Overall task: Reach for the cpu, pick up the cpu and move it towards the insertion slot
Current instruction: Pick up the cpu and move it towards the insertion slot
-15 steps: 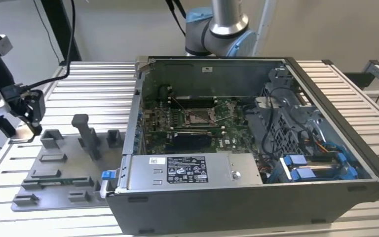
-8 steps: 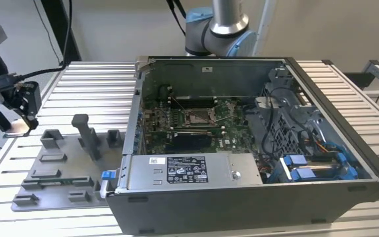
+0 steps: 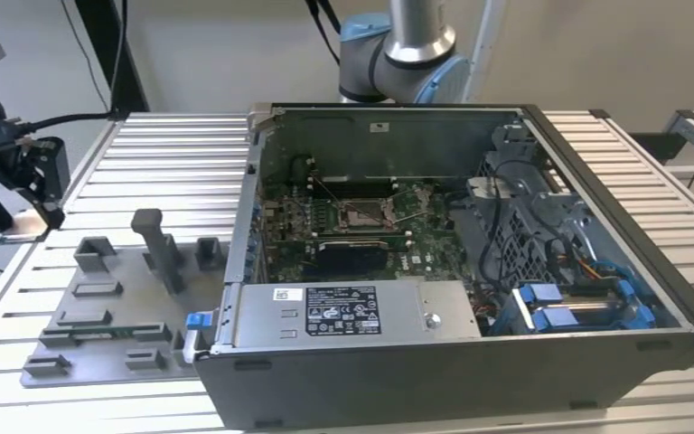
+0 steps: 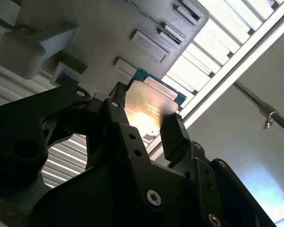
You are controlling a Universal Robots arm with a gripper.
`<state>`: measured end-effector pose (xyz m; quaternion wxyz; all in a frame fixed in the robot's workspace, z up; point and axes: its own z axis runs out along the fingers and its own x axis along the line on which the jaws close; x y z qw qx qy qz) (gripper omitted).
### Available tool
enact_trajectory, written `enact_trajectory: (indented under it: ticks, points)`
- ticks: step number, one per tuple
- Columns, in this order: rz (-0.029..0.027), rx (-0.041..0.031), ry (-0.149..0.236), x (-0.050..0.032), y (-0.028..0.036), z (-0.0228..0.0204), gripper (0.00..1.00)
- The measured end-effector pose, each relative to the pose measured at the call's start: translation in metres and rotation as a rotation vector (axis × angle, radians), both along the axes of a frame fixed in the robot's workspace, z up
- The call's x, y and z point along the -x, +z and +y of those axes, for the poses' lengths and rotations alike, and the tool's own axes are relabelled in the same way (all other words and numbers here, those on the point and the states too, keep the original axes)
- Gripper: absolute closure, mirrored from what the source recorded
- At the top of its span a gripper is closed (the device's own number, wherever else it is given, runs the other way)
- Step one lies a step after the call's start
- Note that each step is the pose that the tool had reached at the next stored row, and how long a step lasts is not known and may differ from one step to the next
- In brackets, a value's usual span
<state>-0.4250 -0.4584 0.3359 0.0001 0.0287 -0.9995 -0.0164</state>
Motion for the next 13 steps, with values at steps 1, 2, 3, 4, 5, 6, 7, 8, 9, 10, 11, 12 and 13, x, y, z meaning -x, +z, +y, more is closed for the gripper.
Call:
enact_trajectory:
  ticks: [1,2,3,4,5,6,7,8,9,10,11,12,13]
  points:
    - [0.0001,0.0002,0.000,0.0000,0.0025,0.0000,1.00]
    - [0.0001,0.0003,0.000,0.0000,0.0050,0.0000,1.00]
    - [0.0000,0.0004,0.000,0.0000,0.0074,0.0000,1.00]
    - [0.0001,0.0006,0.000,0.0000,0.0101,0.0000,1.00]
    - [0.0000,0.0007,0.000,0.0000,0.0125,0.0000,1.00]
    - [0.0001,0.0009,0.000,0.0000,0.0149,0.0000,1.00]
    - [0.0001,0.0010,0.000,0.0000,0.0172,0.0000,1.00]
    - [0.0000,0.0011,0.000,0.0000,0.0195,0.0000,1.00]
    - [0.0001,0.0012,0.000,0.0000,0.0217,0.0000,1.00]
    - [0.0001,0.0012,0.000,0.0000,0.0237,0.0000,1.00]
    - [0.0000,0.0012,0.000,0.0000,0.0259,0.0000,1.00]
    - [0.0002,0.0013,0.000,0.0000,0.0284,0.0000,1.00]
    - [0.0002,0.0013,0.000,0.0000,0.0308,0.0000,1.00]
